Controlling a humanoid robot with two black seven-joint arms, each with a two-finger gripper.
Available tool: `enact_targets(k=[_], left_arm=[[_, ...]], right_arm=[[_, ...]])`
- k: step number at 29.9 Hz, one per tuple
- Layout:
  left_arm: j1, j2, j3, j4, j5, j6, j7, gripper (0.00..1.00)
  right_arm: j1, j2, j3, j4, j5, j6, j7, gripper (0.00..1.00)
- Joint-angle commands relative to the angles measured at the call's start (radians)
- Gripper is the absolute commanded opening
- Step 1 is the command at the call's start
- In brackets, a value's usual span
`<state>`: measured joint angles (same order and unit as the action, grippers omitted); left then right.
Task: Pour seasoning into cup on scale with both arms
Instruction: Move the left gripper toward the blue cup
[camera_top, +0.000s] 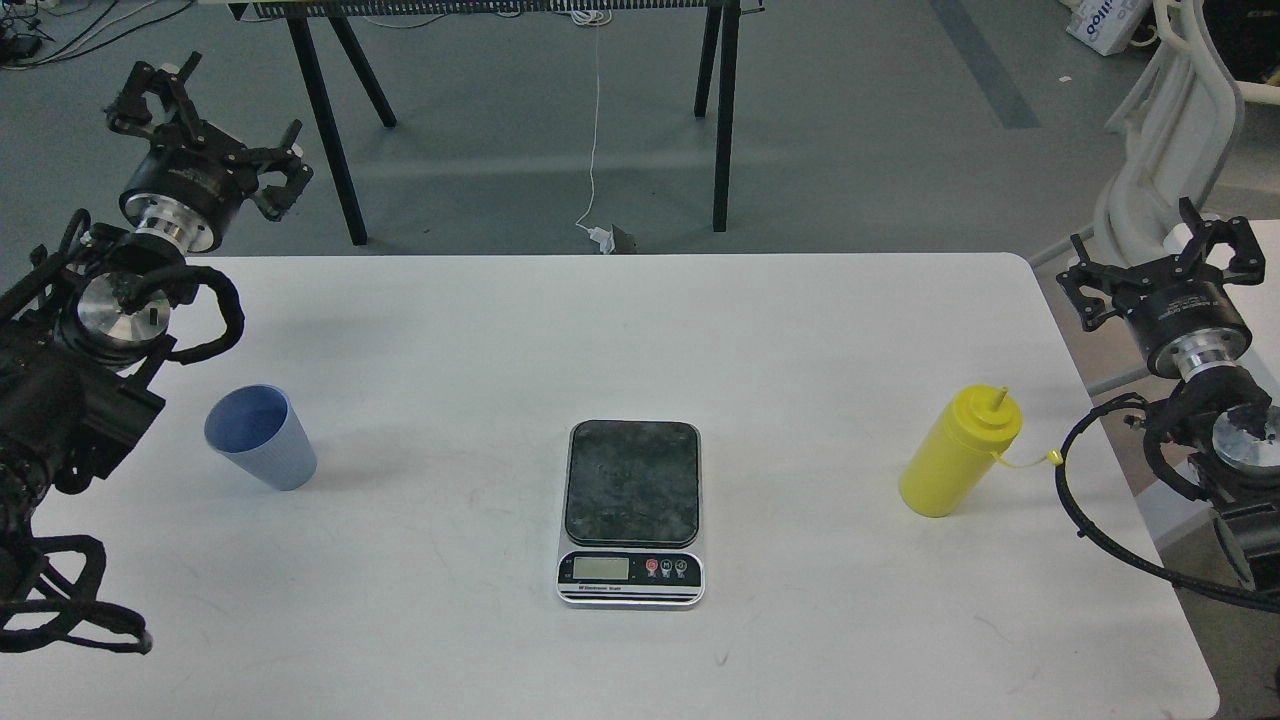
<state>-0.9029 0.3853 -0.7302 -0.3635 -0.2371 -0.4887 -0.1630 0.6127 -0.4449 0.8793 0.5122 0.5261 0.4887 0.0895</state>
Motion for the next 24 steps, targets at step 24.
enact_targets(k=[24], left_arm=[[0.166, 0.489, 0.08, -0.813, 0.664, 0.0, -0.044, 0.95]], right_arm=[[-0.028, -0.037, 0.001, 0.039, -0.001, 0.0, 0.001, 1.0]])
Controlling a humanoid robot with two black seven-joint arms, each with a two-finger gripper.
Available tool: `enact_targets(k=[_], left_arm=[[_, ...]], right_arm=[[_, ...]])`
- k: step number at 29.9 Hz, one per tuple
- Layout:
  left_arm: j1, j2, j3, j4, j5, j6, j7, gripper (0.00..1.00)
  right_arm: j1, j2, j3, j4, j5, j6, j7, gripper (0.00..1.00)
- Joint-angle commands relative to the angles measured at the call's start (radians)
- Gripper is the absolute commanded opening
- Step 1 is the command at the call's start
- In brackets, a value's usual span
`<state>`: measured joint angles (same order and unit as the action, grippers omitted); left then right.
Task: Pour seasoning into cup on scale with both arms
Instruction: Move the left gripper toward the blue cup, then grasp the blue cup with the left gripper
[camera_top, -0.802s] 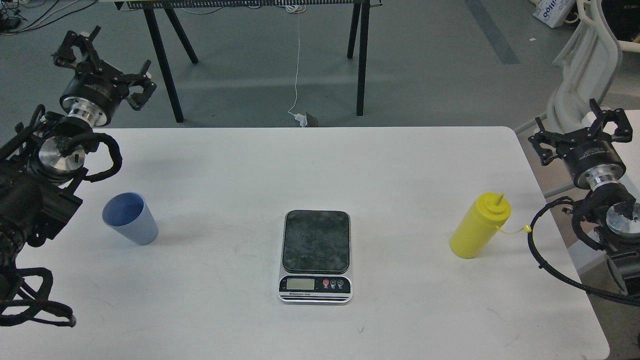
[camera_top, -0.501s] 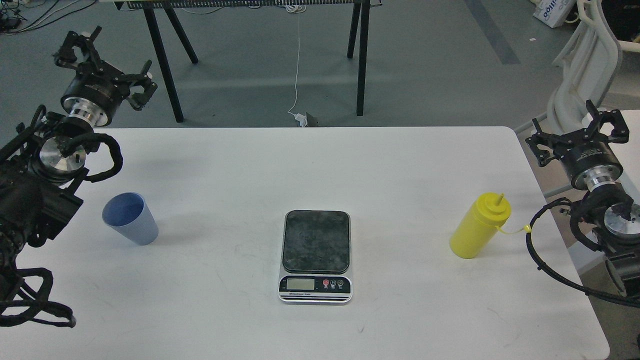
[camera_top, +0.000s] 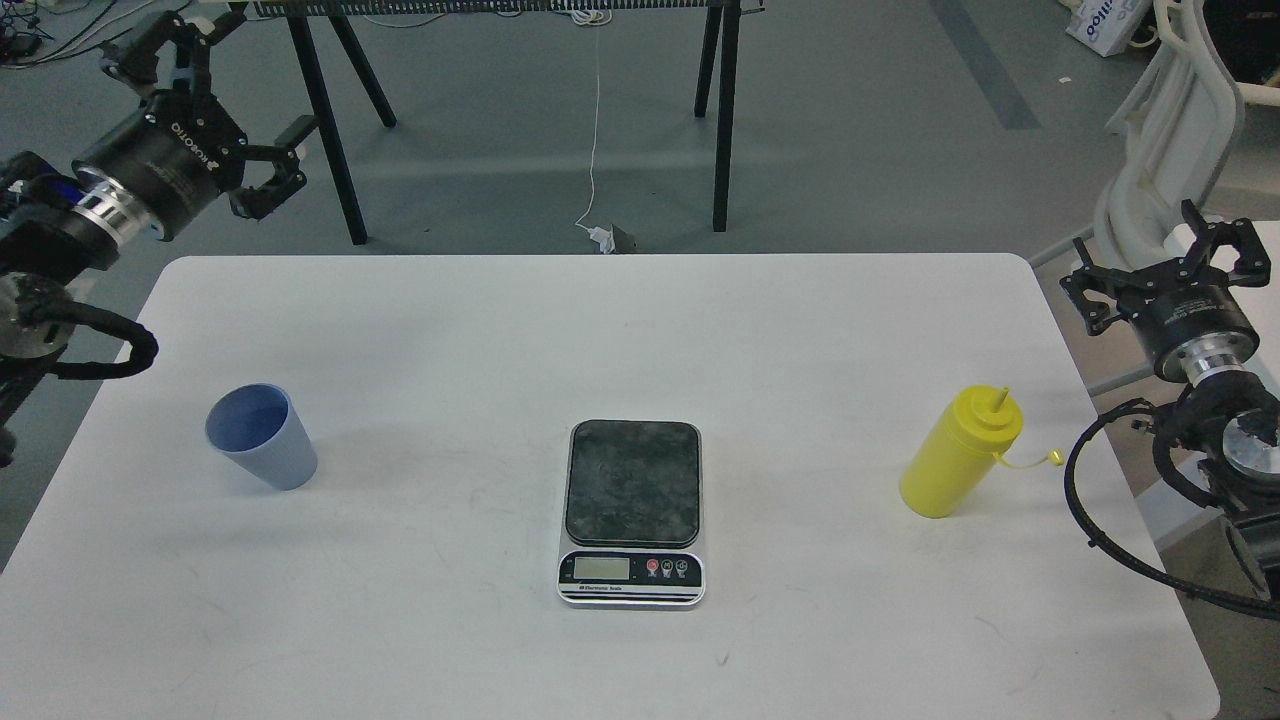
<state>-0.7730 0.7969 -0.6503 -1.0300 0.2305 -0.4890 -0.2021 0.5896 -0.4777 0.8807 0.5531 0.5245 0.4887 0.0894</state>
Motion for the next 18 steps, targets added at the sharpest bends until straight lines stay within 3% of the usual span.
enact_targets(k=[1, 3, 6, 11, 18], left_arm=[[0.052, 0.097, -0.003, -0.184, 0.276, 0.001, -0.006, 0.95], [0.076, 0.125, -0.008, -0.231, 0.41, 0.036, -0.023, 0.95], [0.112, 0.168, 0.004, -0.245, 0.615, 0.066, -0.092, 0.95], [0.191, 0.197, 0.008, -0.24, 0.996, 0.151, -0.163, 0.93], [0.277, 0.177, 0.084, -0.15, 1.443, 0.43, -0.158, 0.89]], right_arm=[[-0.007, -0.005, 0.001, -0.002, 0.0, 0.0, 0.001, 1.0], [-0.007, -0.009, 0.001, -0.002, 0.0, 0.0, 0.001, 1.0], [-0.007, -0.009, 0.0, 0.001, 0.0, 0.0, 0.001, 1.0], [-0.008, -0.03, -0.002, 0.001, 0.0, 0.0, 0.001, 1.0], [-0.008, -0.036, -0.002, 0.001, 0.0, 0.0, 0.001, 1.0]])
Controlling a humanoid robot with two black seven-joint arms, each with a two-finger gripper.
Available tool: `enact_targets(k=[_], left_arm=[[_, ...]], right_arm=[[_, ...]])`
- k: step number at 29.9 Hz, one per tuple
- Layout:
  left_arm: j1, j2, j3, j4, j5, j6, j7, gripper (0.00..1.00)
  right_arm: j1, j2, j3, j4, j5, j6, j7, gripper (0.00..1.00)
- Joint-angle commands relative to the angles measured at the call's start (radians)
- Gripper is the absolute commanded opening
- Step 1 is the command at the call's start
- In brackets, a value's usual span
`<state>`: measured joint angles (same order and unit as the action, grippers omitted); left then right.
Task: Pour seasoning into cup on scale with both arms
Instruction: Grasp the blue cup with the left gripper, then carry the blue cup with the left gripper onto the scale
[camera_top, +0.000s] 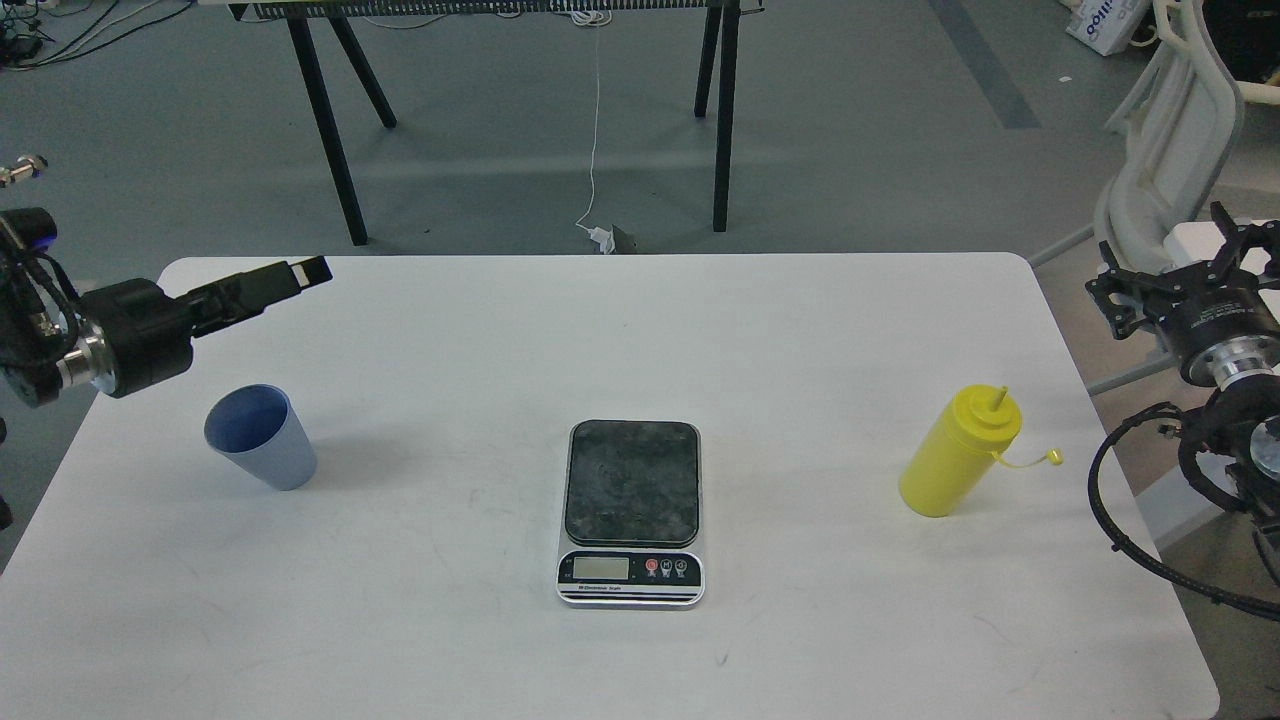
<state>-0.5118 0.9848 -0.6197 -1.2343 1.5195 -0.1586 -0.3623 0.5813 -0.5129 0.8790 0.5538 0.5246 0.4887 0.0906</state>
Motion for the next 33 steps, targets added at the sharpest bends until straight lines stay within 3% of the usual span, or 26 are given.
enact_targets(k=[1, 7, 11, 16, 19, 27, 33], left_arm=[[0.016, -0.011, 0.08, 0.085, 0.187, 0.129, 0.0, 0.89], [-0.001, -0.066, 0.228, 0.298, 0.225, 0.266, -0.061, 0.84], [-0.002, -0.074, 0.305, 0.352, 0.246, 0.309, -0.084, 0.73], [-0.014, -0.095, 0.322, 0.391, 0.248, 0.314, -0.09, 0.55], [-0.022, -0.123, 0.322, 0.429, 0.245, 0.317, -0.098, 0.38], [-0.028, -0.123, 0.348, 0.434, 0.246, 0.317, -0.126, 0.1], [-0.054, -0.123, 0.359, 0.434, 0.246, 0.318, -0.126, 0.05]], right_arm=[[0.0, -0.001, 0.0, 0.0, 0.0, 0.0, 0.0, 1.0], [0.002, -0.001, 0.0, 0.0, 0.0, 0.0, 0.0, 1.0], [0.002, -0.003, 0.0, -0.003, 0.0, 0.0, 0.0, 1.0], [0.002, -0.003, 0.0, -0.003, -0.001, 0.0, 0.0, 1.0], [0.002, -0.003, 0.0, -0.003, -0.001, 0.0, 0.0, 1.0], [0.0, -0.003, 0.0, -0.011, -0.001, 0.0, 0.001, 1.0], [0.0, -0.003, 0.002, -0.012, -0.001, 0.0, 0.003, 1.0]])
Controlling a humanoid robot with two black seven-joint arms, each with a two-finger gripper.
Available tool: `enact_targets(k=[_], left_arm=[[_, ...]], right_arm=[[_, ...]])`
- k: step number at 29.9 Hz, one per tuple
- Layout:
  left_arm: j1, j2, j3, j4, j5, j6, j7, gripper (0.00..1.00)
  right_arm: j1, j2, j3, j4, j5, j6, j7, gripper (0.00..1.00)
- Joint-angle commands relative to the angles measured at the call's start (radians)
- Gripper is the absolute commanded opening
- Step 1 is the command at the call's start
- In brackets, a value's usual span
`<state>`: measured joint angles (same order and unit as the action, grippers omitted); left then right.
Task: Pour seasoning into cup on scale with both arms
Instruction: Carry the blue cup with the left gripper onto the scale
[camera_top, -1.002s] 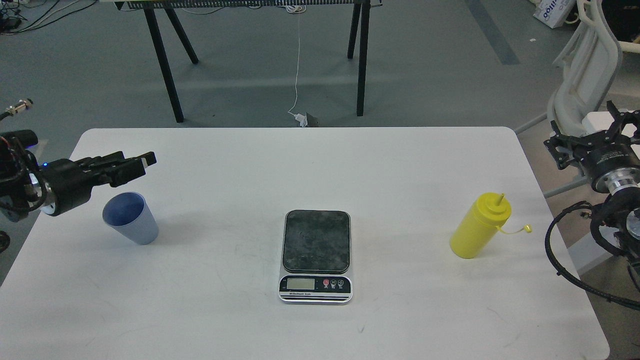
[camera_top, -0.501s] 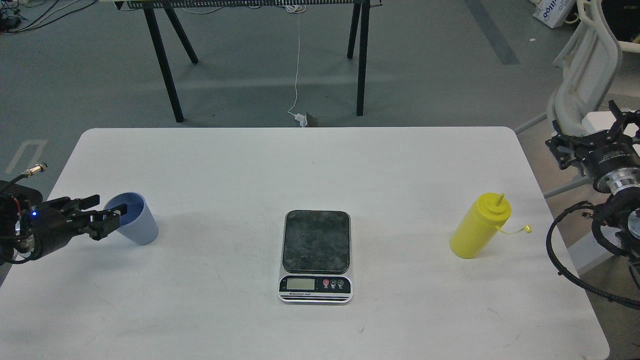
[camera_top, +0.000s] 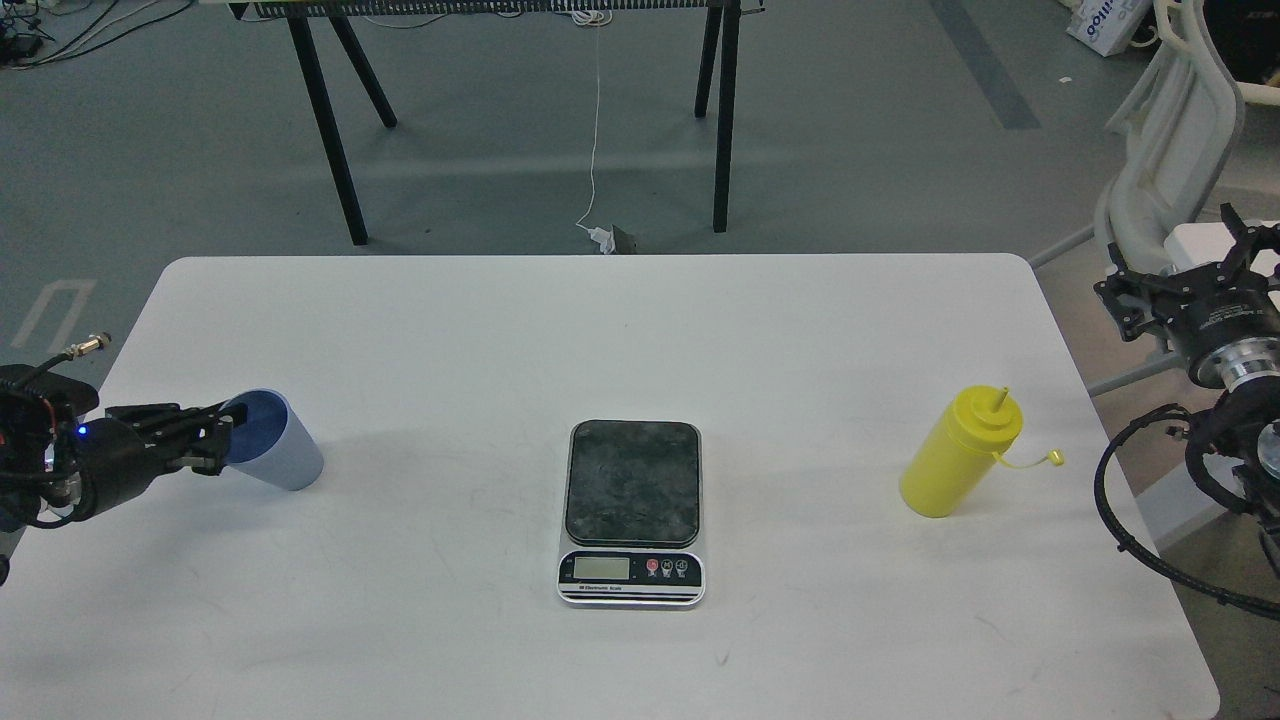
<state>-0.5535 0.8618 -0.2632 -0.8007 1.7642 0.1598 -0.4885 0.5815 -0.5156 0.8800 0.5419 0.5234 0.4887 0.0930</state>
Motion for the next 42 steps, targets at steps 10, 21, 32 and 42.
enact_targets(k=[10, 21, 32, 42], left_arm=[[-0.253, 0.066, 0.002, -0.205, 0.07, -0.113, 0.0, 0.04], [-0.445, -0.108, 0.002, -0.503, 0.178, -0.456, 0.013, 0.04], [-0.437, -0.285, 0.102, -0.492, 0.271, -0.531, 0.111, 0.08], [-0.437, -0.354, 0.105, -0.492, 0.267, -0.533, 0.131, 0.09]], right_arm=[[-0.009, -0.037, 0.004, 0.006, 0.001, 0.0, 0.004, 1.0], [-0.046, -0.098, 0.01, 0.01, 0.001, 0.0, 0.004, 1.0], [-0.066, -0.13, 0.011, 0.01, 0.001, 0.0, 0.008, 1.0], [-0.071, -0.132, 0.011, 0.01, 0.001, 0.0, 0.008, 1.0]])
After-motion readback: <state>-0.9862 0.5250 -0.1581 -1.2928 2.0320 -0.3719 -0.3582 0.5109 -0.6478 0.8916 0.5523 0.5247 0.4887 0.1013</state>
